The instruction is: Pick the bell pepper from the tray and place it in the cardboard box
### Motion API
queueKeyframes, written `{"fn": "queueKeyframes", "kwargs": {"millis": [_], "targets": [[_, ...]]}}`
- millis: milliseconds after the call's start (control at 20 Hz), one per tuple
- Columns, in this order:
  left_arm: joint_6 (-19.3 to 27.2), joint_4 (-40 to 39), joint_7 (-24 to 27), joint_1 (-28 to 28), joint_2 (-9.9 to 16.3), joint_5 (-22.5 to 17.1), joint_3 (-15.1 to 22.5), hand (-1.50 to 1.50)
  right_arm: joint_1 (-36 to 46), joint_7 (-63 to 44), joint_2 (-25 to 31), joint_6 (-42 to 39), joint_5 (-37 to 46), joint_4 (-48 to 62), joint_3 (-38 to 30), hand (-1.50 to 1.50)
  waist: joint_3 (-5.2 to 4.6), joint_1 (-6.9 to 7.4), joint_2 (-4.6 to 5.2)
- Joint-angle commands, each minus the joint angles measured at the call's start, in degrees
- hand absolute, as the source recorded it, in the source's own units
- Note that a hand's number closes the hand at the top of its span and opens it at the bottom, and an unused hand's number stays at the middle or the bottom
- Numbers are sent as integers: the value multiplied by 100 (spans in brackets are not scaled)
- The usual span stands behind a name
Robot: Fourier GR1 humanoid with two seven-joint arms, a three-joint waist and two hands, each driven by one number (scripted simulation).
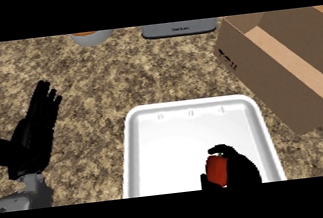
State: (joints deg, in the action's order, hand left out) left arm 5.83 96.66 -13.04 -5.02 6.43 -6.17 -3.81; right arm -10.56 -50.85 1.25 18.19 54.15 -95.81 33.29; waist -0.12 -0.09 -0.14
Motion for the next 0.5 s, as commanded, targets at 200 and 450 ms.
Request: {"fn": "queueKeyframes", "kwargs": {"millis": [200, 450], "targets": [[76, -196, -70, -272, -34, 51, -115, 0, 55, -41, 310, -397, 278, -463, -93, 150, 12, -11, 11], [-193, -119, 191, 130, -67, -94, -46, 0, 716, 565, 404, -594, 925, 107, 580, 150, 9, 110, 17]]}}
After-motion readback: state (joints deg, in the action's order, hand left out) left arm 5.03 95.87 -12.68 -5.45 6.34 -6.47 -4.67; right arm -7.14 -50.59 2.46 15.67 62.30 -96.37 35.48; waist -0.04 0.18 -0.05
